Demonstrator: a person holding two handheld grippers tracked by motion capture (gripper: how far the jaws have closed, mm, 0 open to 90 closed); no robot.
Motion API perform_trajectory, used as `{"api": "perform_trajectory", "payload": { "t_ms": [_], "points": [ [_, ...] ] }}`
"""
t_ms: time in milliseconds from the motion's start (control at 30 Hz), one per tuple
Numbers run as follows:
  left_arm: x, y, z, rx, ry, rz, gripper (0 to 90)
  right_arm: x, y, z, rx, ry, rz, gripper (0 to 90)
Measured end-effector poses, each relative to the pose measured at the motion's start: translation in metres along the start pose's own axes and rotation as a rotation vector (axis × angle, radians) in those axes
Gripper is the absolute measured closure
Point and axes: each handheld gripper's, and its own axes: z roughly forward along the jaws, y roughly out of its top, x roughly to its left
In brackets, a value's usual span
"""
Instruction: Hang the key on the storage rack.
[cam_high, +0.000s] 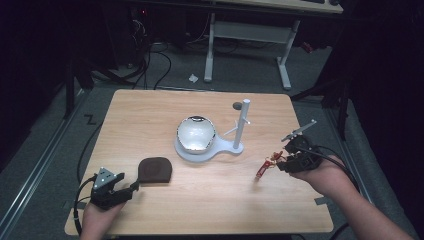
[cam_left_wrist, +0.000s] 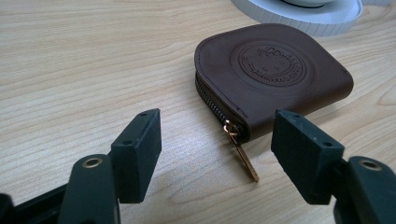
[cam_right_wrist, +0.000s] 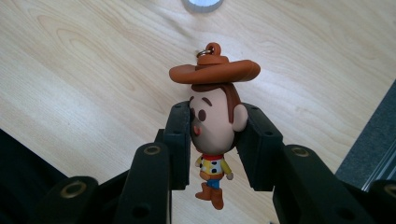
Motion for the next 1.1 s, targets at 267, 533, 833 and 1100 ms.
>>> {"api": "perform_trajectory", "payload": {
  "t_ms": [267, 533, 833, 1100],
  "points": [
    [0.001, 0.000, -0.001, -0.008, 0.004, -0.004, 33.2, 0.000, 0.010, -0.015, -0.023, -0.017, -0.011, 67.1],
    [0.001, 0.001, -0.004, -0.033, 0.008, -0.001, 31.7, 0.006, 0.021, -0.022, -0.036, -0.021, -0.029, 67.1],
    [0.001, 0.002, -0.009, -0.076, -0.023, 0.005, 26.4, 0.010, 0.035, -0.025, -0.056, -0.016, -0.042, 67.1],
    [0.001, 0.002, -0.009, -0.080, -0.030, 0.014, 23.9, 0.012, 0.051, -0.030, -0.070, -0.025, -0.046, 67.1]
  ]
}}
